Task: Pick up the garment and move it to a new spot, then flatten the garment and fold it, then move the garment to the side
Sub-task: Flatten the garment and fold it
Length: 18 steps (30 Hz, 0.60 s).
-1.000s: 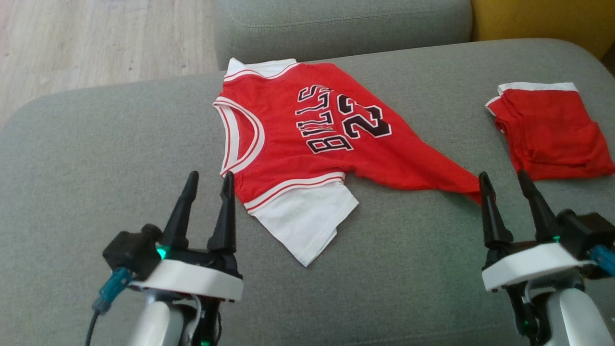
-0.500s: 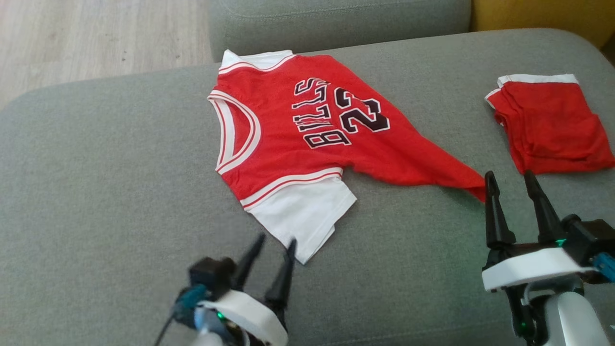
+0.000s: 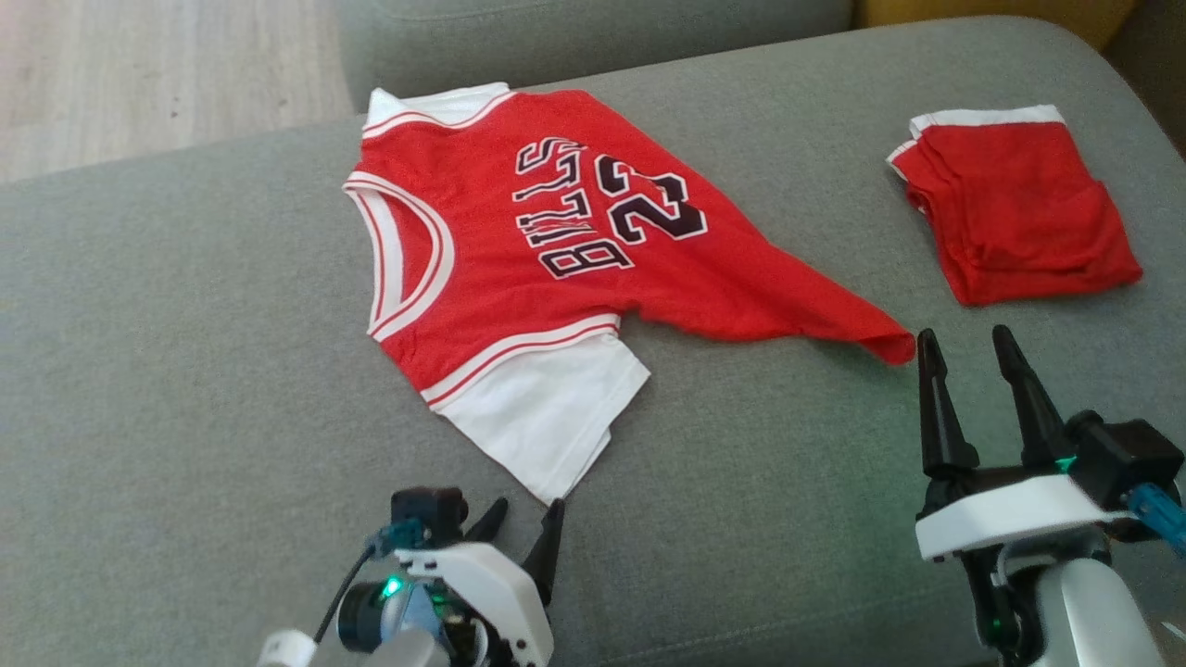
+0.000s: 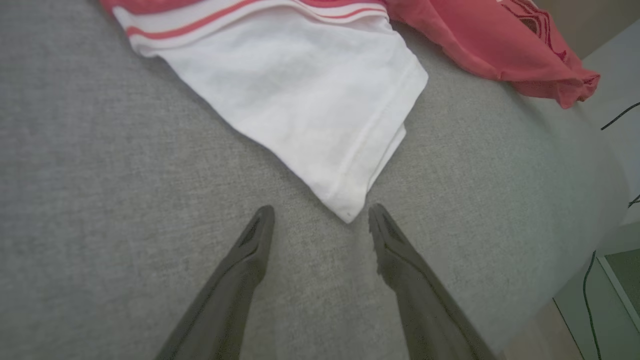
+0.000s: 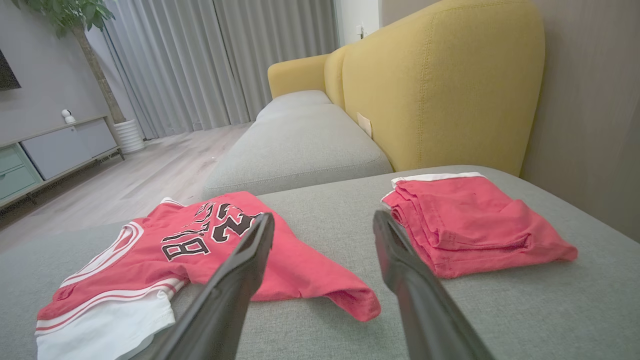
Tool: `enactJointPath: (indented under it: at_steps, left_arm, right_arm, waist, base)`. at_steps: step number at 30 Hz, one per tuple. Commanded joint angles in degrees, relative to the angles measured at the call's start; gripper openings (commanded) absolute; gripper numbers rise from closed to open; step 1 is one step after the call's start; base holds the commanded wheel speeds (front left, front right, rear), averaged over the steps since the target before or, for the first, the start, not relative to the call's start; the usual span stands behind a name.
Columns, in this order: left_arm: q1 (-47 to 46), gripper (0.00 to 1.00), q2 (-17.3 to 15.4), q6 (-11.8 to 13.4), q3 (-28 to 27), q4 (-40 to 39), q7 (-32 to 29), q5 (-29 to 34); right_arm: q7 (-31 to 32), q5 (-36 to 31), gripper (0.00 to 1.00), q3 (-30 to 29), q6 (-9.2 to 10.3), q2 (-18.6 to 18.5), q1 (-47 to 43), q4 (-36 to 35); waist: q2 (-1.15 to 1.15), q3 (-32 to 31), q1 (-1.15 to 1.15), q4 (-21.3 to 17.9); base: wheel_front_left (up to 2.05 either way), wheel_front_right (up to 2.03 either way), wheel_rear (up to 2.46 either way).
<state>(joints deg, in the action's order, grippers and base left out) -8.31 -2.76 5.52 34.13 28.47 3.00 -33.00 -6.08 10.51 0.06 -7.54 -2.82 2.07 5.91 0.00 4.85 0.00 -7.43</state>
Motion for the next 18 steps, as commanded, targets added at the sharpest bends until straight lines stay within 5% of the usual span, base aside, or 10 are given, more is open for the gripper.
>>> enactJointPath:
  at_steps: [1, 18]
  left_arm:
    - [-3.41, 1.00, -0.11, 0.44, -1.42, -0.61, -0.24, -0.18]
    - [-8.00, 1.00, -0.11, 0.96, 0.79, 5.67, -2.00, -2.73]
  right_arm:
    - [-0.44, -0.01, 1.00, 1.43, 0.05, -0.23, 3.09, -1.94]
    - [-1.18, 0.14, 1.00, 1.36, 0.05, -0.14, 4.49, -2.50]
  waist:
    - [0.00, 0.56, 0.00, -0.74]
    - [0.00, 2.28, 0.00, -4.15]
  base:
    - [0.00, 0.00, 0.00]
    - [0.00, 0.00, 0.00]
